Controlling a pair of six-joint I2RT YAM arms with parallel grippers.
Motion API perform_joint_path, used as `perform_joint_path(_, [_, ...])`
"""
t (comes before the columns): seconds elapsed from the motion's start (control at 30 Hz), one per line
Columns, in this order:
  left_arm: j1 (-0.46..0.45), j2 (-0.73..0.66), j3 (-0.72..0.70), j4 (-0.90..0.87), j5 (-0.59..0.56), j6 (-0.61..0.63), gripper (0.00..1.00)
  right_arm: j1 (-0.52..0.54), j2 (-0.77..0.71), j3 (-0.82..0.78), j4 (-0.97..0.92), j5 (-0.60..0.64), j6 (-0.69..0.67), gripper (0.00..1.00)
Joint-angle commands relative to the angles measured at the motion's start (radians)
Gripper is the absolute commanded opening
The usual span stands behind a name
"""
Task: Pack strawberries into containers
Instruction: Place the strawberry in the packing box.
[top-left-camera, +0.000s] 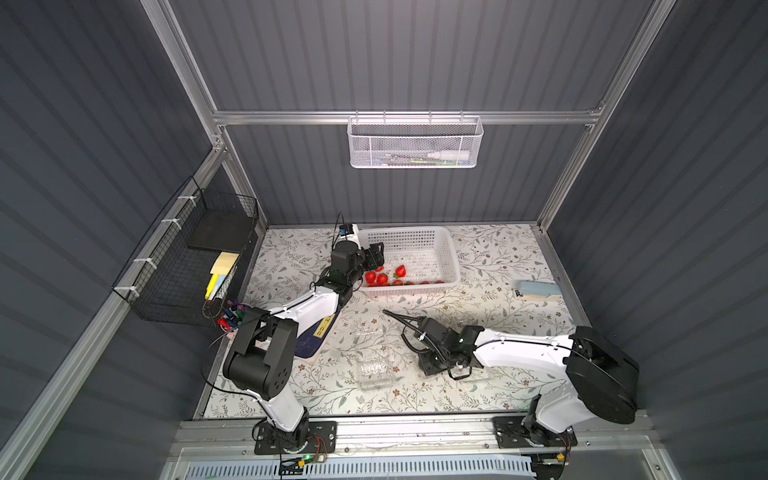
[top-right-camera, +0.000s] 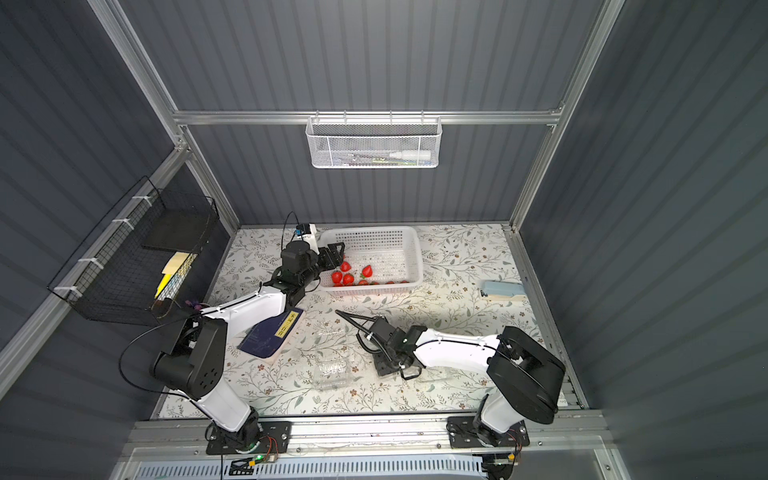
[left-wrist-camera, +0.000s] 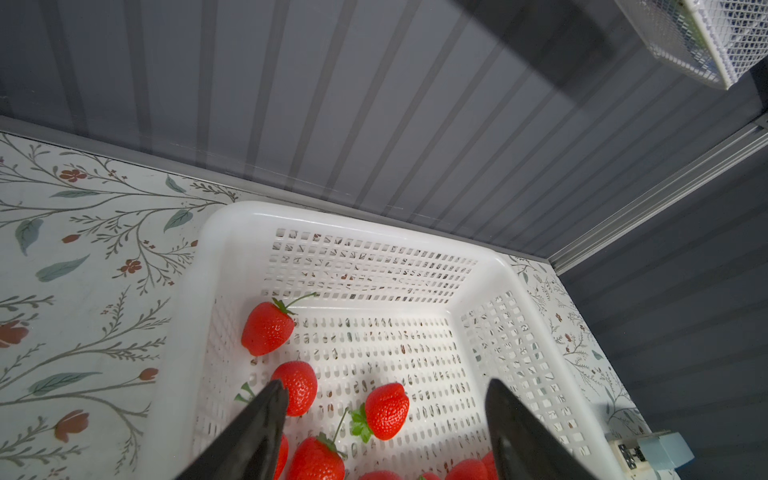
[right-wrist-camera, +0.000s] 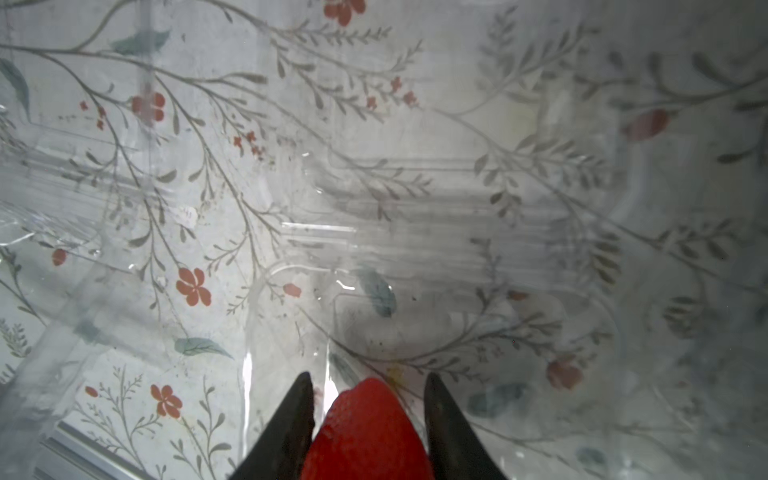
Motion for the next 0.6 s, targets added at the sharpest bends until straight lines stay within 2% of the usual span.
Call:
perform_joint_path(0.0, [-0.004, -0.040, 0.031, -0.014, -0.008, -0.007, 0.77, 0.017, -0.002, -0.013, 0.012, -0.008, 0.010, 0.36])
perform_joint_path(0.1, [-0.004, -0.043, 0.026, -0.014, -0.005, -0.012, 0.77, 0.032, -0.005, -0.029, 0.035, -0.026, 0.007, 0.56])
perform_joint_path(0.17, [-0.005, -0.048, 0.022, -0.014, -0.005, -0.013, 0.77, 0.044, -0.009, -0.035, 0.038, -0.028, 0.004, 0.62])
perform_joint_path(0.33, [-0.005, -0.056, 0.023, -0.025, -0.020, -0.009, 0.77, 0.054, -0.050, -0.039, 0.035, -0.008, -0.004, 0.64])
perform_joint_path(0.57, [-0.005, -0.048, 0.037, -0.030, -0.041, 0.007, 0.77, 0.053, -0.195, 0.031, -0.097, 0.136, -0.068, 0.61])
